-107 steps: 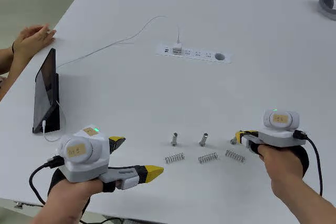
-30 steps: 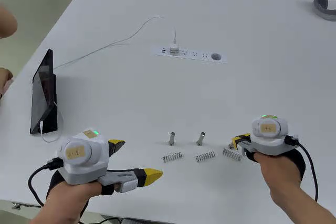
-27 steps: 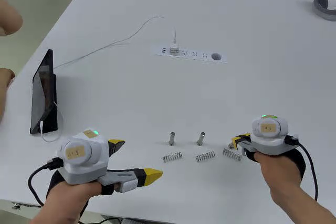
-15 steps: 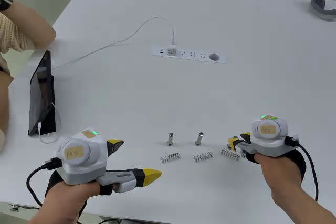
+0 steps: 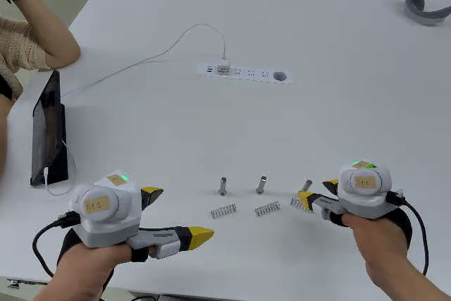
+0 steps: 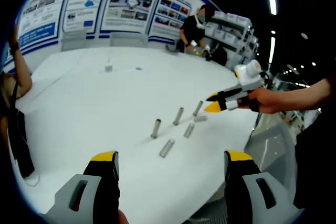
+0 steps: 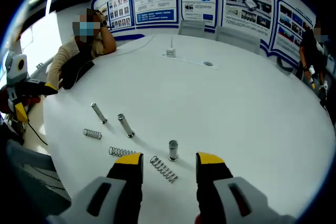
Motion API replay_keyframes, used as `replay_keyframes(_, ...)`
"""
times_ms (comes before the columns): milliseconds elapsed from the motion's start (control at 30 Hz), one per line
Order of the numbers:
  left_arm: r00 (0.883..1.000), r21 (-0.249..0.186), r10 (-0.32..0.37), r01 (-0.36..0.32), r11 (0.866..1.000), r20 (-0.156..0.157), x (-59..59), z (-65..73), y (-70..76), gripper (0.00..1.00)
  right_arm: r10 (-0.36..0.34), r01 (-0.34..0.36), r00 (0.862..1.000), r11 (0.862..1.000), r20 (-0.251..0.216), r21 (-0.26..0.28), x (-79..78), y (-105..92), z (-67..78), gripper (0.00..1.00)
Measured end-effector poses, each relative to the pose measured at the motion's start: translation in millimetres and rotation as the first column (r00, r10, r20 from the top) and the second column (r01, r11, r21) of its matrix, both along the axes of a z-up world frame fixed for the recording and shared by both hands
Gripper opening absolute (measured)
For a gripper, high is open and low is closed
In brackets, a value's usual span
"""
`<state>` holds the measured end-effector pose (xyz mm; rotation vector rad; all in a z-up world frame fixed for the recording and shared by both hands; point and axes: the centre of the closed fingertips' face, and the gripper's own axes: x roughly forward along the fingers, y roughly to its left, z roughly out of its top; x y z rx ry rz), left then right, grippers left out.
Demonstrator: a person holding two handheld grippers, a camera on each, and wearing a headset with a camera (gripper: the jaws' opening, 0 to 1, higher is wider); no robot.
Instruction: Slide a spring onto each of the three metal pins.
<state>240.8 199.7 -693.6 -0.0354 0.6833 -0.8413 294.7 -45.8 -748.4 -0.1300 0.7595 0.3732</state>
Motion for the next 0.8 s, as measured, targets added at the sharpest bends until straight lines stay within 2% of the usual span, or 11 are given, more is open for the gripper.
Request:
replay_keyframes(200, 1.0, 0.002, -0.004, 0.004, 1.0, 0.003, 0.2, 0.8, -0.5, 0.84, 0.025, -0.025, 1.0, 0.999, 0.007, 0.023, -12.3, 2.3, -1.4, 0.51)
replay_keyframes(400, 1.0, 0.003, -0.006, 0.006, 1.0, 0.004, 0.5, 1.3, -1.6, 0.84, 0.058, -0.06, 0.998, 0.996, 0.02, 0.071, -24.0, 8.6, -2.2, 0.58)
replay_keyframes(800, 1.0, 0.012, -0.021, 0.021, 1.0, 0.001, -1.2, -1.0, -5.6, 0.84, 0.103, -0.105, 0.994, 0.986, 0.021, 0.13, -41.7, 21.6, -1.1, 0.66)
